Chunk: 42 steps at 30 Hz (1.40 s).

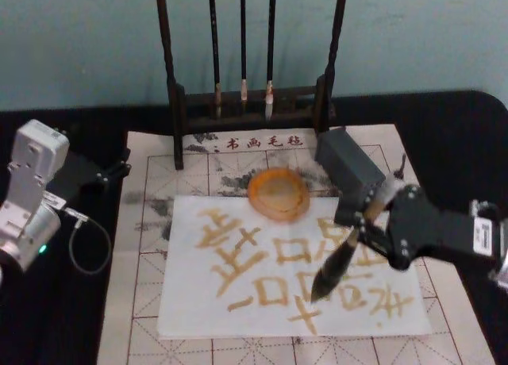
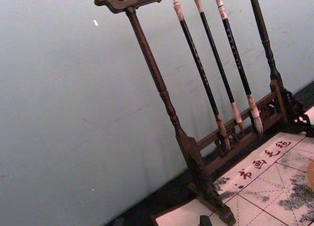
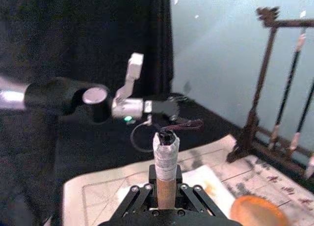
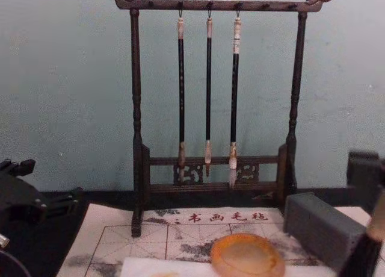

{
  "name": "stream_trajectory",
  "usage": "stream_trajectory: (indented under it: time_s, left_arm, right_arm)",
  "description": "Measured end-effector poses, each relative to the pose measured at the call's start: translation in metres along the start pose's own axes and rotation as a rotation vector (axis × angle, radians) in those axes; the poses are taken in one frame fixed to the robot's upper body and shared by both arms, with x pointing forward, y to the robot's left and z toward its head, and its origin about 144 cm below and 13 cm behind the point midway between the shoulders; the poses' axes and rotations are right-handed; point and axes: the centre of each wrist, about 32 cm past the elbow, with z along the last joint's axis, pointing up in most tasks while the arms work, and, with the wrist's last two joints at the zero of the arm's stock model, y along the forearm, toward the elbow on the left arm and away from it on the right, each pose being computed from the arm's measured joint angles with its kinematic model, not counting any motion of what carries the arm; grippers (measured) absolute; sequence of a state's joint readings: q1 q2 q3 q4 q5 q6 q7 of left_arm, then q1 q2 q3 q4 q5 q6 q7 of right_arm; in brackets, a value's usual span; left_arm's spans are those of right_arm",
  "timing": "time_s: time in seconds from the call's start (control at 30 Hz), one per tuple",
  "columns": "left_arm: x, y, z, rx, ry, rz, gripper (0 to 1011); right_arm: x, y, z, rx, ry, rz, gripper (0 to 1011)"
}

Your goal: Pick up the brush from the inkstone, write on the paper, then place the brush back to its original position.

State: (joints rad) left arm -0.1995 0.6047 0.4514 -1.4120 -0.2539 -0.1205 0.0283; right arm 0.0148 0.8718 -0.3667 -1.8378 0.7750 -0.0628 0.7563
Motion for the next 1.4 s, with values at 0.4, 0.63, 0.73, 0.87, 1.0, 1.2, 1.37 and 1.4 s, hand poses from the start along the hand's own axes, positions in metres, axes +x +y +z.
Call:
stream_trajectory:
  time_s: [0.4,0.63,0.73,0.87,1.0,1.2,1.37,1.4]
  left_arm:
    - [0.000,0.000,0.000,0.000,0.000,0.000,1001]
    - [0.000,0.000,0.000,0.000,0.000,0.000,1001]
    - [0.000,0.000,0.000,0.000,0.000,0.000,1001]
    - [0.000,0.000,0.000,0.000,0.000,0.000,1001]
    - [0.000,0.000,0.000,0.000,0.000,0.000,1001]
    - [0.000,0.000,0.000,0.000,0.000,0.000,1001]
    - [0.000,0.000,0.000,0.000,0.000,0.000,1001]
    - [0.000,0.000,0.000,0.000,0.000,0.000,1001]
  right_arm:
    - [0.021,0.016,0.006,0.112,0.081,-0.129,181]
    - [0.032,0.030,0.009,0.183,0.192,-0.225,181]
    - [0.037,0.037,0.011,0.205,0.254,-0.271,181]
    - [0.043,0.047,0.013,0.222,0.340,-0.339,181]
    - [0.053,0.059,0.015,0.239,0.458,-0.439,181]
    - [0.063,0.071,0.014,0.251,0.578,-0.537,181]
    - [0.073,0.079,0.011,0.244,0.680,-0.596,181]
    - [0.074,0.080,0.011,0.242,0.694,-0.605,181]
